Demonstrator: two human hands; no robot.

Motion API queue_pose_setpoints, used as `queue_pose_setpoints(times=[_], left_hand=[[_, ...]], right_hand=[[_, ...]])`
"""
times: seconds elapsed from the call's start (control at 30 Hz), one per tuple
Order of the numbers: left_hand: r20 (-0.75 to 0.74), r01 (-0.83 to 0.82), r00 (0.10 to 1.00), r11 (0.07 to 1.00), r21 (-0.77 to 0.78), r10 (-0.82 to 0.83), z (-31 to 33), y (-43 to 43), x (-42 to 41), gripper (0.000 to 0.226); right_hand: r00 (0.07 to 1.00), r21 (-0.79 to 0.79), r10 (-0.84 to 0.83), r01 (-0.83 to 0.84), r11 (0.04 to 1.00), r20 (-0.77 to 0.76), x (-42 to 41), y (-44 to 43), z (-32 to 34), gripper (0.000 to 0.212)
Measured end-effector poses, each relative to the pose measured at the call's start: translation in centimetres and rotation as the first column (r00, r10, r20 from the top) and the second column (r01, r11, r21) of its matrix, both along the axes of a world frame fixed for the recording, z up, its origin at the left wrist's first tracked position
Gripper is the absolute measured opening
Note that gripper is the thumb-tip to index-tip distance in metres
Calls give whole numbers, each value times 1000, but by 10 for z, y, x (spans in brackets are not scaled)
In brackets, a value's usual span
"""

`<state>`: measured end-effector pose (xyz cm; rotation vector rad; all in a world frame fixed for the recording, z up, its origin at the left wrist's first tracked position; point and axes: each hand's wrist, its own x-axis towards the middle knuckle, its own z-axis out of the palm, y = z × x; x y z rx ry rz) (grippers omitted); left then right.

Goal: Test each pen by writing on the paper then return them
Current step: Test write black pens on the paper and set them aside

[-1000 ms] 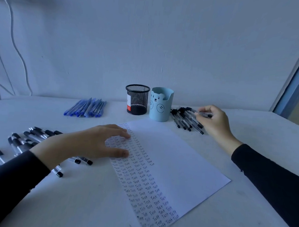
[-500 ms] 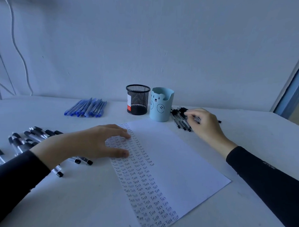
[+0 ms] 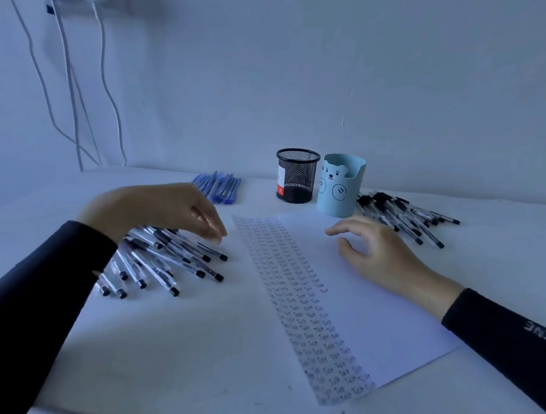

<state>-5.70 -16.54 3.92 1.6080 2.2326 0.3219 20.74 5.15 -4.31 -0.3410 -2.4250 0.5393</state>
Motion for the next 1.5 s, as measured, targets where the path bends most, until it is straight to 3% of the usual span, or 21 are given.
queue_pose_setpoints(times=[0.1, 0.33, 0.43, 0.57, 0.67, 0.73, 0.8, 0.9, 1.03, 1.13, 1.23, 1.27, 1.33, 1.4, 1.43, 1.5], left_hand=[[-26, 35, 999, 994, -107, -38, -2, -1, 0, 13], [-7, 1, 1000, 1000, 26, 0, -8, 7, -4, 6], [56, 35, 998, 999, -23, -34, -10, 8, -5, 14], [-1, 46, 999, 998, -34, -46, -14, 9, -8, 12], [-77, -20, 997, 990, 138, 31, -17, 13, -15, 10], [-109, -80, 985, 910, 406, 136, -20, 21, -10, 11], [-138, -3, 986, 824, 567, 98, -27, 33, 9, 12], [-196, 247, 966, 814, 525, -166, -44, 48, 48, 16], [-155, 358, 933, 791, 496, -325, -59, 58, 75, 21], [-133, 326, 944, 797, 509, -302, -59, 57, 70, 27], [-105, 247, 968, 809, 533, -227, -54, 53, 55, 27], [-102, 225, 974, 816, 532, -202, -52, 51, 50, 26], [-89, 184, 983, 831, 525, -162, -49, 49, 41, 26], [-72, 153, 988, 838, 523, -135, -47, 47, 35, 25], [-64, 140, 990, 844, 517, -125, -46, 46, 33, 24], [-65, 135, 991, 864, 486, -118, -46, 46, 31, 23]], right_hand=[[1000, 28, 12, -12, 1000, -8, 0, 0, -1, 21], [1000, 30, 12, -12, 999, -17, 0, 1, -2, 23], [1000, 27, 17, -16, 1000, -13, 0, 0, -2, 23], [1000, 17, 23, -23, 1000, -8, 0, 0, -2, 23], [1000, 8, 28, -28, 1000, -5, 1, 0, -1, 22], [1000, 8, 26, -26, 1000, -4, 1, 0, -1, 22], [1000, 5, 24, -24, 1000, 2, 0, 0, -2, 23], [1000, 11, 18, -18, 1000, 1, 0, 2, -3, 23], [1000, 5, 4, -4, 1000, 2, -1, 3, -2, 20], [1000, 4, -9, 9, 1000, -5, -2, -6, 3, 21], [987, 33, -27, 22, 999, 161, -3, -20, 4, 60], [978, 52, -16, 6, 999, 206, -3, -24, 3, 62], [984, 46, 11, -20, 999, 180, -5, -26, 1, 45], [993, -112, 21, -8, 994, 115, -4, -23, 7, 20], [995, -283, 34, -7, 959, 90, -2, -22, 14, 16], [994, -672, 91, -106, 733, -58, 2, -17, 27, 19]])
